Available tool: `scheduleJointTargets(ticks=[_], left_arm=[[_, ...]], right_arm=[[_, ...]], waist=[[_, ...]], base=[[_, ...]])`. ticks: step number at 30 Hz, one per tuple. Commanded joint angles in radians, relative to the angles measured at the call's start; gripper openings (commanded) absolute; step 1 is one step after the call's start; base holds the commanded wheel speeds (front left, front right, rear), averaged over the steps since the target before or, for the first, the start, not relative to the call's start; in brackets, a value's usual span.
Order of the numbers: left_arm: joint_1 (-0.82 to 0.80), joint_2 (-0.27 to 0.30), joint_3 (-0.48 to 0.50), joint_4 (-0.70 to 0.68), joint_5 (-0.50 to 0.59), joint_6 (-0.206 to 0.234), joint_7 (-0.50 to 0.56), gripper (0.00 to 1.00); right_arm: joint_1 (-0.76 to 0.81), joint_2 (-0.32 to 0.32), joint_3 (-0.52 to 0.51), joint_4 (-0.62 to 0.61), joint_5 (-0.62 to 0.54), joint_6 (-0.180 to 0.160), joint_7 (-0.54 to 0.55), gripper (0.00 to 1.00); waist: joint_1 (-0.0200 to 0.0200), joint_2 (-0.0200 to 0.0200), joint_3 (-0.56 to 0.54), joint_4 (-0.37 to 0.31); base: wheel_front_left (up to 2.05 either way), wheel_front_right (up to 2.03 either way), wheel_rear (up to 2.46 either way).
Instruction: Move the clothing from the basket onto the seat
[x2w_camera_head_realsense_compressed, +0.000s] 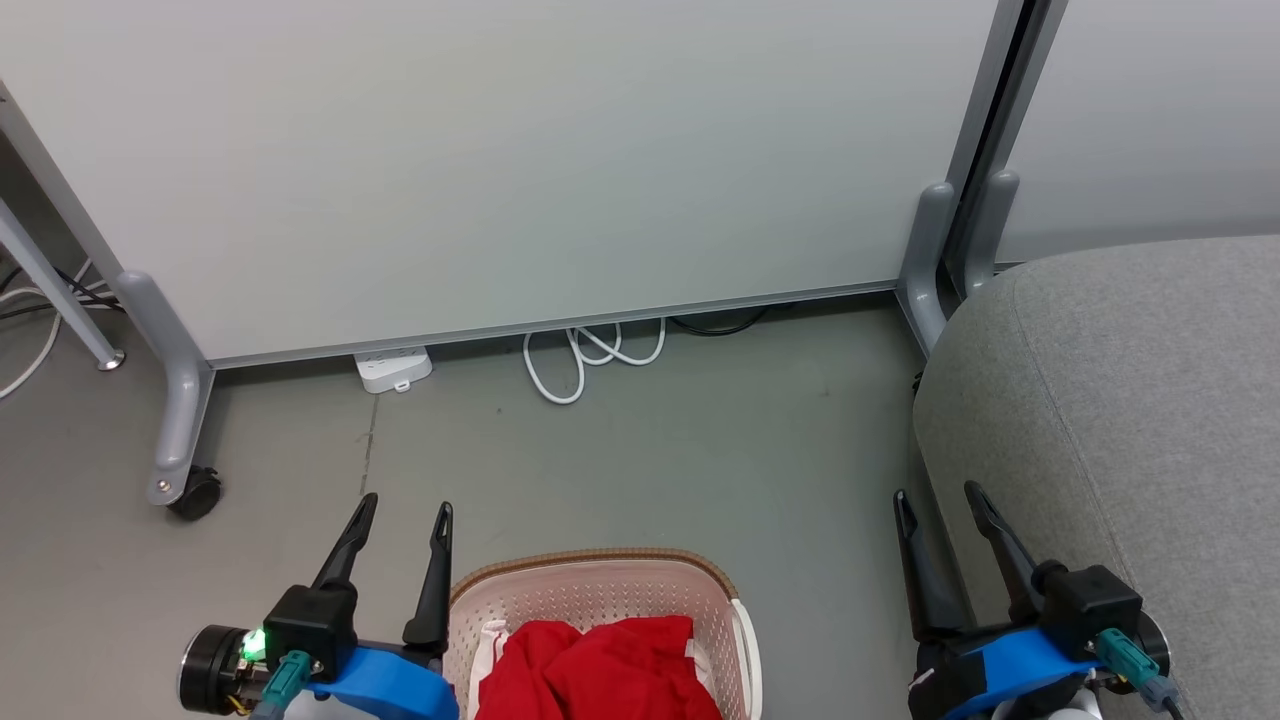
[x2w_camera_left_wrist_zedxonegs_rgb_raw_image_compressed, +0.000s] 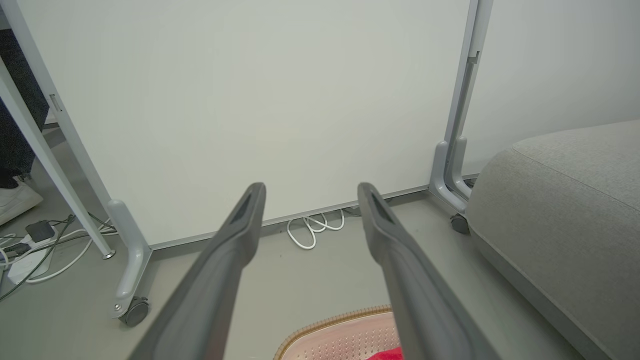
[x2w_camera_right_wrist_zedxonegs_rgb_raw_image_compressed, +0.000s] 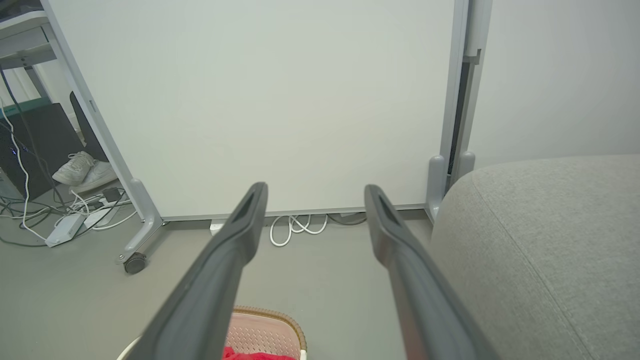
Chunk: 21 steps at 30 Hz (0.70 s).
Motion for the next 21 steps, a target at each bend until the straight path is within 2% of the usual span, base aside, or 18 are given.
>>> scheduleJointTargets(ticks=[1,10,21], left_arm=[[-0.006,0.005,0.003,0.002,0.000,-0.002,-0.005,1.00],[-0.052,0.005,-0.032,0.030,0.014,-0.021,-0.005,1.00],[-0.273,0.041,-0.176,0.219,0.059,-0.061,-0.004,1.00]], right_arm=[[-0.003,-0.003,0.001,0.002,0.003,0.000,-0.006,1.00],[-0.024,-0.003,0.002,-0.007,0.002,0.000,-0.006,1.00],[-0.135,-0.003,-0.015,-0.043,-0.015,0.000,-0.004,1.00]], waist=[[0.0000,0.0000,0.001,0.000],[0.0000,0.0000,0.031,-0.008],[0.0000,0.0000,0.212,-0.082]], base=[[0.00,0.00,0.00],[0.00,0.00,0.00],[0.00,0.00,0.00]])
